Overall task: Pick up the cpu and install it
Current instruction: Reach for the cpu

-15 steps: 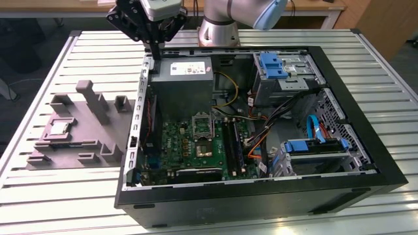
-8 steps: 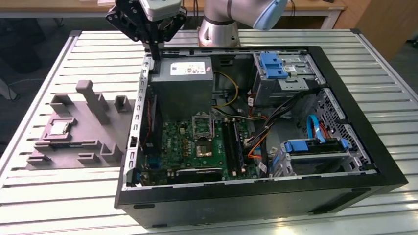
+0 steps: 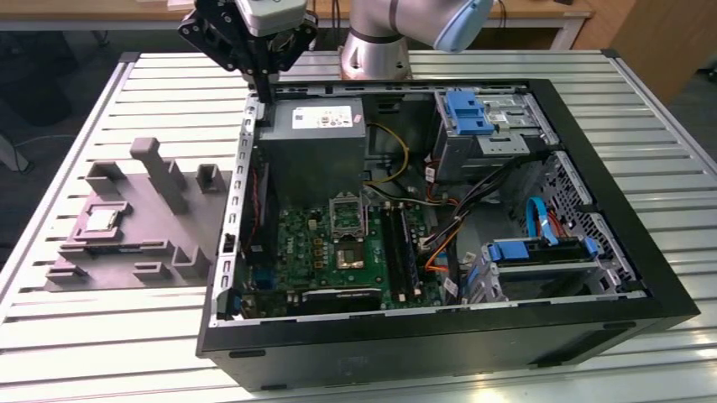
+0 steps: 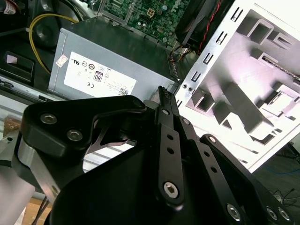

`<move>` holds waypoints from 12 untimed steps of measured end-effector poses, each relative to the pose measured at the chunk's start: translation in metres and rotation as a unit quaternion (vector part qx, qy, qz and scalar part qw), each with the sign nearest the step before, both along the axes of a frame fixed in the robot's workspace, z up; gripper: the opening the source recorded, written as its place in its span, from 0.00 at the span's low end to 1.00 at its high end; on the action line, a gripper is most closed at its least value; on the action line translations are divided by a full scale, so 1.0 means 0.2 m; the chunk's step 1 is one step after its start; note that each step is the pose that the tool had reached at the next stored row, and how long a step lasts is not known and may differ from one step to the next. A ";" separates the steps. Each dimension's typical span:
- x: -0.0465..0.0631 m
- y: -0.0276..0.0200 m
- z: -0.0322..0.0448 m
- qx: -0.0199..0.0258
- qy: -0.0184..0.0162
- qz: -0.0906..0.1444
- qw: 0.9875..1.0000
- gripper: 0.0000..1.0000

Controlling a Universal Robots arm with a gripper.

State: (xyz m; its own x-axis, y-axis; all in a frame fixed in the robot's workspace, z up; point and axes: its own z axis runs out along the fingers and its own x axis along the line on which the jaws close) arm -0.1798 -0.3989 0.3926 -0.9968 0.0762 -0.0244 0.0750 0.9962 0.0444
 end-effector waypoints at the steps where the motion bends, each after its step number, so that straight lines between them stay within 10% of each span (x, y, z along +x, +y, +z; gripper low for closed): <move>1: 0.00 0.000 0.000 0.000 0.000 0.000 1.000 0.11; 12: -0.02 0.000 0.000 0.000 0.000 0.000 1.000 0.11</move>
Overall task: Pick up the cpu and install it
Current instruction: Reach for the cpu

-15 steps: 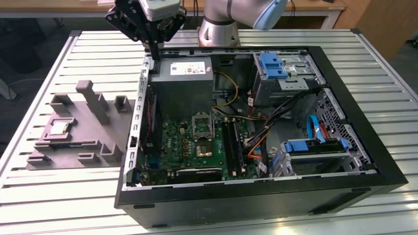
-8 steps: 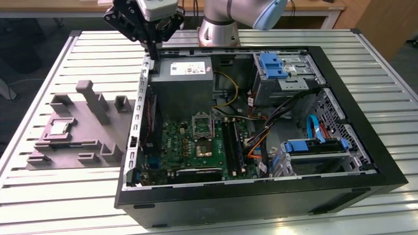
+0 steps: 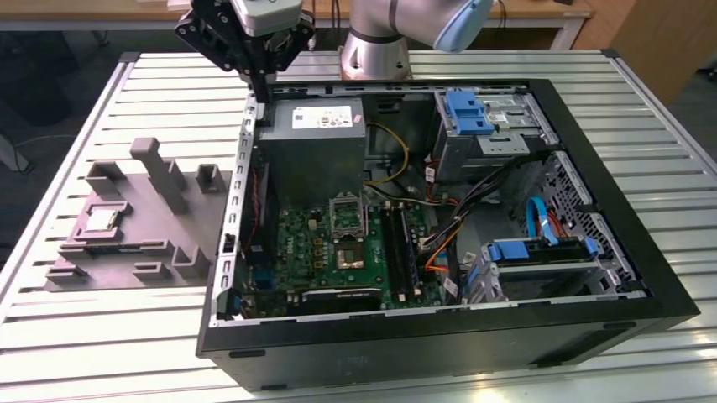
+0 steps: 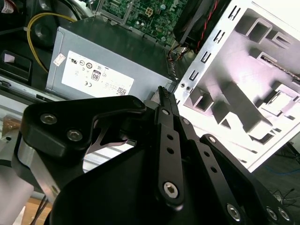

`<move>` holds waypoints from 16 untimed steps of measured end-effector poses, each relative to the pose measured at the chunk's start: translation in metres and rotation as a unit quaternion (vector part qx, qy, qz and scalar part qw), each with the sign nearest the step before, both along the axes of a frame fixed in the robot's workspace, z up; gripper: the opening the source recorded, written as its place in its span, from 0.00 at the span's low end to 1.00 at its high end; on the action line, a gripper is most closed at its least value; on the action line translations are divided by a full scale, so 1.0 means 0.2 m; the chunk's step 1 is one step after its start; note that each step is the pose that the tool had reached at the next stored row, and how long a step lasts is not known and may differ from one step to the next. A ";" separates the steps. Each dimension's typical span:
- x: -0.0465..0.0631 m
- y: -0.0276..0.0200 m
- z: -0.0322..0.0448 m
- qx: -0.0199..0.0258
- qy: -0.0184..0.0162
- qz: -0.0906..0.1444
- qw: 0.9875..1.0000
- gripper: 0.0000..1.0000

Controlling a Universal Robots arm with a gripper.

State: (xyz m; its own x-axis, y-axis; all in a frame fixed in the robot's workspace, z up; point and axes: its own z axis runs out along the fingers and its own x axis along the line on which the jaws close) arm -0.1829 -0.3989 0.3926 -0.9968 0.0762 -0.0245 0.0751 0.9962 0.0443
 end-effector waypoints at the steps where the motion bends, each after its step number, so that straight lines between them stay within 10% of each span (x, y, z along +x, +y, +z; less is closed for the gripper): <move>1: 0.00 0.000 0.000 0.000 0.000 0.000 1.000 0.11; 16: -0.03 0.000 0.000 0.000 0.000 0.000 1.000 0.11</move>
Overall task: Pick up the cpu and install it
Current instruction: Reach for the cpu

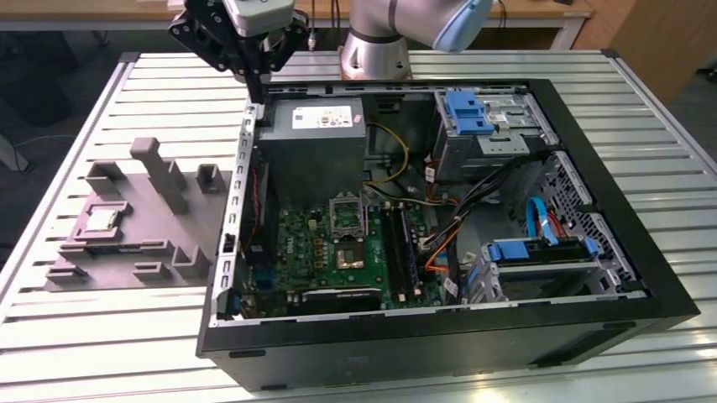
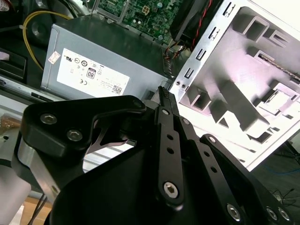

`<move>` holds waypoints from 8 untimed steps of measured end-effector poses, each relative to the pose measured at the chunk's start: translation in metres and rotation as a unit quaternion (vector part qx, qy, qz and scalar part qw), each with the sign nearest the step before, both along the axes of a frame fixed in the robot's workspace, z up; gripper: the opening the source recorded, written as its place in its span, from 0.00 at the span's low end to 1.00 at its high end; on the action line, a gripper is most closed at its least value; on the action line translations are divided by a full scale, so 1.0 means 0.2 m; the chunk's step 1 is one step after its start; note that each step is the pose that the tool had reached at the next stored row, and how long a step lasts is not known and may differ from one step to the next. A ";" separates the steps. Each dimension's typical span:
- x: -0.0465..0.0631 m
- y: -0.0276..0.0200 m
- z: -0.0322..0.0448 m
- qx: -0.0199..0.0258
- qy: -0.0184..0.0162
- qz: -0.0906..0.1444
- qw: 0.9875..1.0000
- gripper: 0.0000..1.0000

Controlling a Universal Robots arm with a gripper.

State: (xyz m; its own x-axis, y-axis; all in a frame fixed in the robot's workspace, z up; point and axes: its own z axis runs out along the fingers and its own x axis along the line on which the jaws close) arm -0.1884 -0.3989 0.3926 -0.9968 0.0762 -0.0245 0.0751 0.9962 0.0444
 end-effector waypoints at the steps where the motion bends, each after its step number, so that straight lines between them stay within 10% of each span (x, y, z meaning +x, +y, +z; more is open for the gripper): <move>1: 0.00 0.000 0.000 0.000 0.000 0.000 1.000 0.11; 8: -0.02 0.000 0.000 0.000 0.000 0.000 1.000 0.11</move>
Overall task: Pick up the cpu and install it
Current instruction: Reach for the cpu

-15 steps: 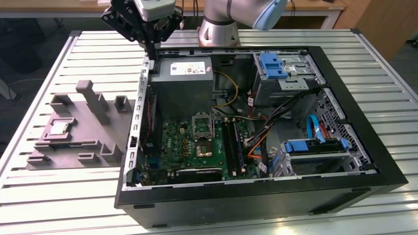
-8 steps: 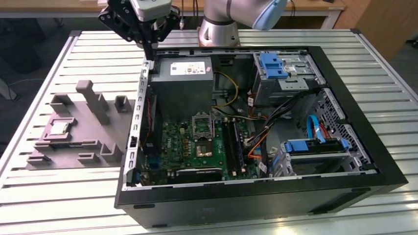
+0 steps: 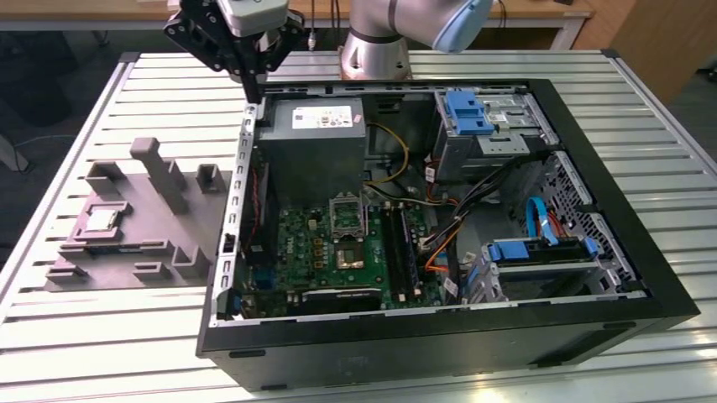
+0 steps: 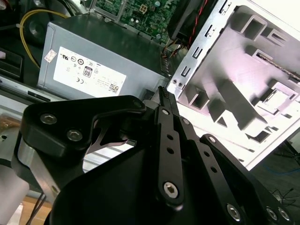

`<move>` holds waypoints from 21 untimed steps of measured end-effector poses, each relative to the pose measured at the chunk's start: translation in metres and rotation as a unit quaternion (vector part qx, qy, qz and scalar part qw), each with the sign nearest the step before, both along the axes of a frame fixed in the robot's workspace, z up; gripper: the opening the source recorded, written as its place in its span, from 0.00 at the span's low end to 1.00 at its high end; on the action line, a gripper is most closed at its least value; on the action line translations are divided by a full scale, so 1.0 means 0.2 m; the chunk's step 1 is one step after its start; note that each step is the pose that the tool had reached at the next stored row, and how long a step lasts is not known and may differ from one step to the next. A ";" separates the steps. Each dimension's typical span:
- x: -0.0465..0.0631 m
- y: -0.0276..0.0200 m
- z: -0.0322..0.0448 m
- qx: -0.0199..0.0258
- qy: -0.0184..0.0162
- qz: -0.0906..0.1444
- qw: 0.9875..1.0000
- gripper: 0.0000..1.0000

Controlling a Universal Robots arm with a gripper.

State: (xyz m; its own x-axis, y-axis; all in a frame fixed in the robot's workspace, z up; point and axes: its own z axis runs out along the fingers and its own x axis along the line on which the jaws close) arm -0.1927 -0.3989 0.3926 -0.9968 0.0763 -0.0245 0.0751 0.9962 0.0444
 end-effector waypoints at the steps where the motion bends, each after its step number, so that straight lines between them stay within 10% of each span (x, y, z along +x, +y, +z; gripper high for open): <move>1: 0.00 0.000 0.000 0.000 0.000 0.000 1.000 0.11; 21: -0.04 0.000 0.000 0.000 0.000 0.000 1.000 0.11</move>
State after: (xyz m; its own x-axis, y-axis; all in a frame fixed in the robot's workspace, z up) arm -0.2012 -0.3990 0.3926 -0.9968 0.0763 -0.0245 0.0751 0.9962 0.0444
